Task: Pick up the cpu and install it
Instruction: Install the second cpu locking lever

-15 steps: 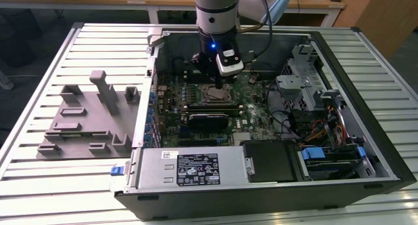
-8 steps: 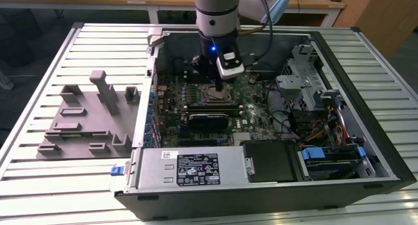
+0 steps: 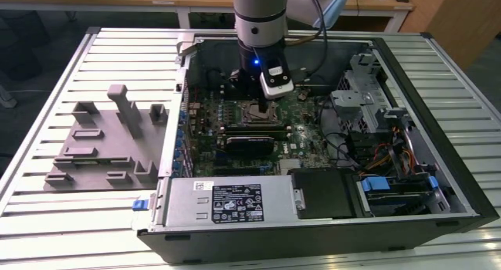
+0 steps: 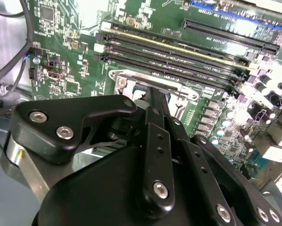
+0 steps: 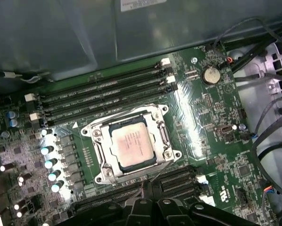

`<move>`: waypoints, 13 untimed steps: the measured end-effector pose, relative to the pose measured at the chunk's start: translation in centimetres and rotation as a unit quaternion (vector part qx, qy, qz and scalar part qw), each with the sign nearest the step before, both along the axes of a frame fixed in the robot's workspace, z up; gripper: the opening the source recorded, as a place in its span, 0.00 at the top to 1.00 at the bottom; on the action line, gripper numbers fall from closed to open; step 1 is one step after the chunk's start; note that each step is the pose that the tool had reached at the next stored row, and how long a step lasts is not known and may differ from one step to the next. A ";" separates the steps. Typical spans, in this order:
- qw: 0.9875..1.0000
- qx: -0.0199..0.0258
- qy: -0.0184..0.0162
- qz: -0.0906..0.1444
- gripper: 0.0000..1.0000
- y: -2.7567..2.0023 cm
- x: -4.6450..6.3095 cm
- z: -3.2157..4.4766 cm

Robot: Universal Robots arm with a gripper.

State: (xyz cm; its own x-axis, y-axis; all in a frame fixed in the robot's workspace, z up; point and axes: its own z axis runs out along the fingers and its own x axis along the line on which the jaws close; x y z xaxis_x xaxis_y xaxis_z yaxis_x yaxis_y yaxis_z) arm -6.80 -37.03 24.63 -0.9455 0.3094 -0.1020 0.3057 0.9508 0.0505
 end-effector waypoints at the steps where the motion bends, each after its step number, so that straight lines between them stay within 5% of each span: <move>1: 1.000 0.000 0.000 0.000 0.89 0.00 0.0 0.00; 5: 1.000 0.000 0.001 0.000 0.89 -0.01 0.0 -0.01; 7: 1.000 0.000 0.010 0.000 0.89 -0.01 0.0 -0.09; 11: 0.999 -0.001 0.036 0.000 0.89 -0.11 0.1 -0.24; 13: 0.999 -0.001 0.039 0.000 0.89 -0.22 0.1 -0.26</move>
State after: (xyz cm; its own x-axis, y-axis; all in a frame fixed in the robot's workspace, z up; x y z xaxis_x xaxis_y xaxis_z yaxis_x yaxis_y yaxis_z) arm -6.67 -37.25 24.36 -0.9506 0.3092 -0.0280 0.3086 0.9509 0.0251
